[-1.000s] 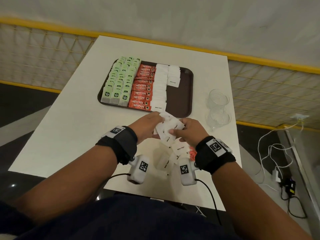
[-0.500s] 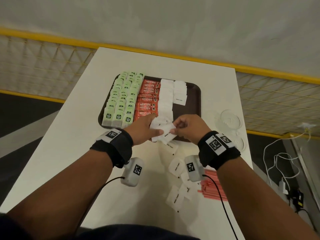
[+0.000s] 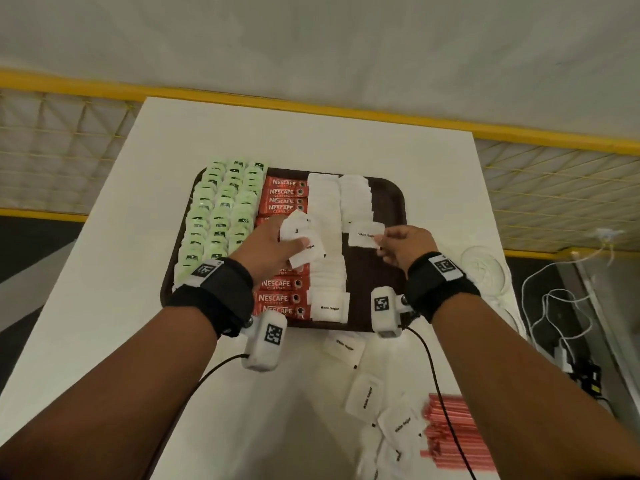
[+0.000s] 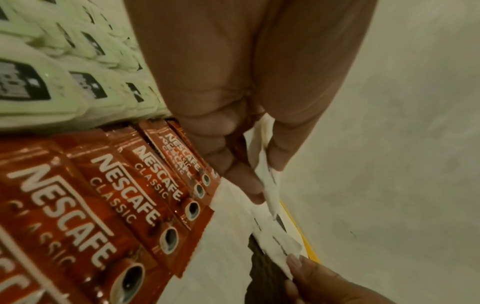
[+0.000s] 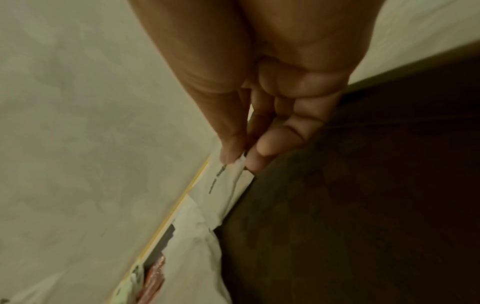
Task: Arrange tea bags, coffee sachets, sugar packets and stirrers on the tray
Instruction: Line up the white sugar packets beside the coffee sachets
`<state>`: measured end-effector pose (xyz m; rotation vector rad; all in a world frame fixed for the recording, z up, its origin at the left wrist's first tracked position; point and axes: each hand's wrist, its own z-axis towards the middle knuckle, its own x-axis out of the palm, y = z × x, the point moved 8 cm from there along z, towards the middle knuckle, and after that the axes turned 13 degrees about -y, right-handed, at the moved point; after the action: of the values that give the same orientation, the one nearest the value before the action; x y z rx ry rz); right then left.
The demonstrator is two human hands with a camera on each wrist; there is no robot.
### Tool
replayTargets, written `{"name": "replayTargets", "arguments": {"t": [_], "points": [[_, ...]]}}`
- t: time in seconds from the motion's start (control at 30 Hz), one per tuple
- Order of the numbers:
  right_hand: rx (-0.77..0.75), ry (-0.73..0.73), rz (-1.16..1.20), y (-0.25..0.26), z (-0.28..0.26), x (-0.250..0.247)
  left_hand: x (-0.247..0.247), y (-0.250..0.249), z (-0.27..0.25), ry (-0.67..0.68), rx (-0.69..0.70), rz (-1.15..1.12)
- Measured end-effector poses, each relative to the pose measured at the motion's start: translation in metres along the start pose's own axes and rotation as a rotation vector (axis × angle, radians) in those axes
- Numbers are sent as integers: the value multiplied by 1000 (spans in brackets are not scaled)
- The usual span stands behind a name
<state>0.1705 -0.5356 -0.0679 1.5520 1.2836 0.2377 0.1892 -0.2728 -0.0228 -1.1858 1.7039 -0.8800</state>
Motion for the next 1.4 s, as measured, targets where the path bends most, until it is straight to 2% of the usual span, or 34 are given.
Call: {"name": "replayTargets", "arguments": {"t": [0.1,0.3,0.43,0.5,0.6,0.67,0.73,0.87,0.97,1.13,1.3,1.4], "points": [[-4,-10,-89,4,14,14,2,6,13,-3,-45,2],[-109,-55,-388,14,27,28,6,14,22,22,-99,-54],[-264,-189,-444,31,16,18,7,14,24,21,-65,-68],[-321,-87,-371,43,-2,24,9,13,24,24,-67,-108],[-266,267,-255,48,-38,48,18,9,24,43,-54,-139],[-264,348,-230,45,-46,54,26,4,23,52,-41,-144],[-264,304,-196,40,-40,49,30,3,23,44,-67,-183],[-139,115,-33,21,-15,22,27,7,24,28,-159,-283],[-112,-13,-114,9,1,9,22,12,26,19,-194,-322],[-150,-79,-215,10,6,14,21,20,25,23,-240,-381],[-187,-117,-430,10,12,19,18,21,25,32,-151,-251],[-244,-190,-460,18,8,13,16,20,26,8,-83,-138]]}}
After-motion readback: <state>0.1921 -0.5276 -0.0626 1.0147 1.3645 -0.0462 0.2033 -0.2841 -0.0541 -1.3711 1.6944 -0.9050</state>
